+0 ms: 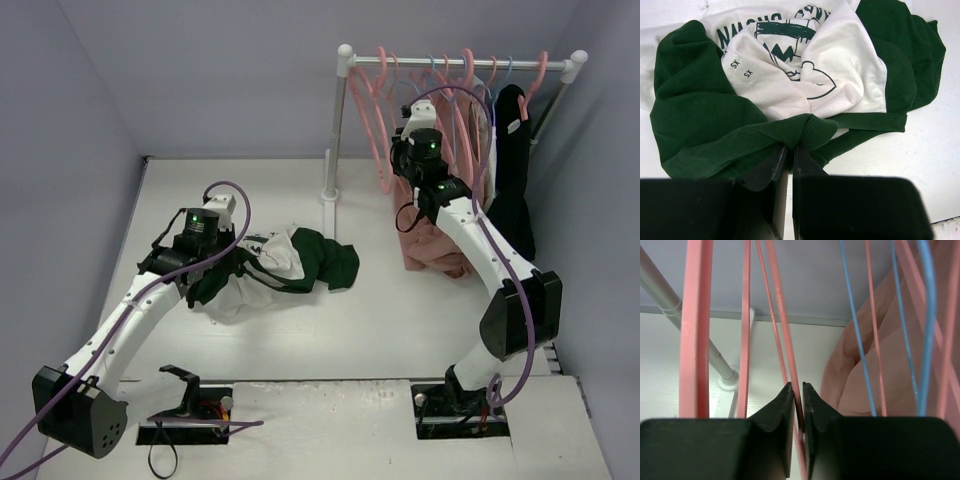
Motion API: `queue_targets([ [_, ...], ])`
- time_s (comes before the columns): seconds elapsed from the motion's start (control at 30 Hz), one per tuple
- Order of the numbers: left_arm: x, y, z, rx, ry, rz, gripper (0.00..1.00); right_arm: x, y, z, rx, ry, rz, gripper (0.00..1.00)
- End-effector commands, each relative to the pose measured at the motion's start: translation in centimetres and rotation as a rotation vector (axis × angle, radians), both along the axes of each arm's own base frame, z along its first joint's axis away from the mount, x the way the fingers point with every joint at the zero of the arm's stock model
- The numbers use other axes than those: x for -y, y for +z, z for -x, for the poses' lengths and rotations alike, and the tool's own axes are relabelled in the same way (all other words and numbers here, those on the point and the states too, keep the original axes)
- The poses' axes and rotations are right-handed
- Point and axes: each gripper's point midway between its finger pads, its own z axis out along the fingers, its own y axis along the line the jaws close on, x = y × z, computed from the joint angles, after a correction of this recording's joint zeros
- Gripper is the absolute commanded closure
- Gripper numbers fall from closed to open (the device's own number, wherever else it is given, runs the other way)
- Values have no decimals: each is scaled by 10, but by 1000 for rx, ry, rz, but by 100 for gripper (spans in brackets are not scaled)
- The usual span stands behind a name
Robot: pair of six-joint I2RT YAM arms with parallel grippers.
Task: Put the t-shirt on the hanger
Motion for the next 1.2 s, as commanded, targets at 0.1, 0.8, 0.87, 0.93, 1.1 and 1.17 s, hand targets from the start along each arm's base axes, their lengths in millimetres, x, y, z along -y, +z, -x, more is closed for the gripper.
queue_targets([
  [0.1,1,14,-10,56,10,18,100,-4,43,-9,127,14,-11,100],
  [0.8,1,15,-9,57,10,22,100,27,107,55,270,-41,26,100],
  [0.87,2,14,-9,51,6,22,100,30,108,65,274,-47,13,100],
  [0.93,3,14,-9,50,4,25,100,32,96,72,252,-48,14,100],
  [1.1,2,16,-9,59,2,24,100,37,63,108,198,-39,-35,100],
  [1.17,2,18,-10,66,2,23,100,35,31,121,134,-28,-58,100],
])
